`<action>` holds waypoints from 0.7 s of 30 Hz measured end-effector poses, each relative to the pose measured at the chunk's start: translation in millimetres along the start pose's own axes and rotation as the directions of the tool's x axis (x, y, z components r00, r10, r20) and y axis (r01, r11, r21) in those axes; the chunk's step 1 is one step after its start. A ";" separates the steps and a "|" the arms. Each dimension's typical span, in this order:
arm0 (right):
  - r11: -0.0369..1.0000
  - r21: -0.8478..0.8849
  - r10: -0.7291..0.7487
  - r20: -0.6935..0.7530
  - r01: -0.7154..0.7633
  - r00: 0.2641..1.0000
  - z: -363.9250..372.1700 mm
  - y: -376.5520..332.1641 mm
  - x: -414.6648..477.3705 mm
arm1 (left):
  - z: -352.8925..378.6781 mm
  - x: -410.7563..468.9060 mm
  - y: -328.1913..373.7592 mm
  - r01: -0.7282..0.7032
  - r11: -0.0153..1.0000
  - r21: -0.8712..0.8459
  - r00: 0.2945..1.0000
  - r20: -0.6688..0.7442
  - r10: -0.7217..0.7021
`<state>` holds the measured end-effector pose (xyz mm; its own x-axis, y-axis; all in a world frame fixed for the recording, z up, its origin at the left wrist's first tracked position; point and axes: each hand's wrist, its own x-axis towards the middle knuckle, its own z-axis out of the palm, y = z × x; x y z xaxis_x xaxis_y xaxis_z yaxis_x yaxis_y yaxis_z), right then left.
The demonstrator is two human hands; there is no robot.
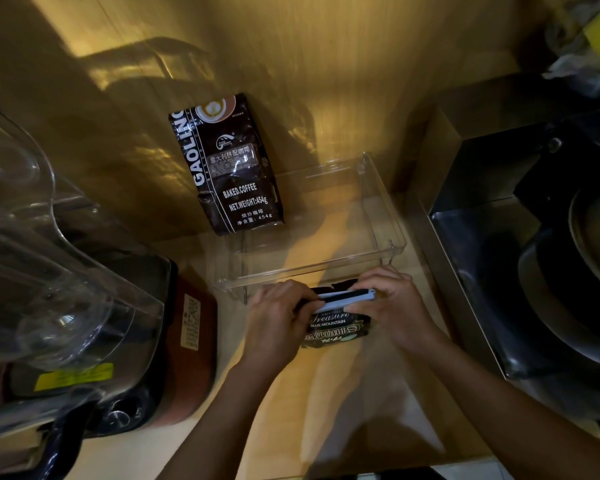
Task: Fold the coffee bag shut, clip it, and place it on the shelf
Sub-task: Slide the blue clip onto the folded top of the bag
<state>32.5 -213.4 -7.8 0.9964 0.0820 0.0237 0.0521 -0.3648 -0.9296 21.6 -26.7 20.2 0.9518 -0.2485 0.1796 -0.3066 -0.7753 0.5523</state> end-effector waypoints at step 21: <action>0.998 0.056 0.038 0.021 -0.039 0.999 -1.6 -0.2 1.6 | -6.8 -12.5 -18.8 0.018 0.999 0.028 0.998 0.058 -0.019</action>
<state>34.2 -214.6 -7.0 0.9960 0.0877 -0.0196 0.0091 -0.3147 -0.9491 15.5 -5.0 13.1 0.9561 -0.2668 0.1215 -0.2896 -0.7955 0.5323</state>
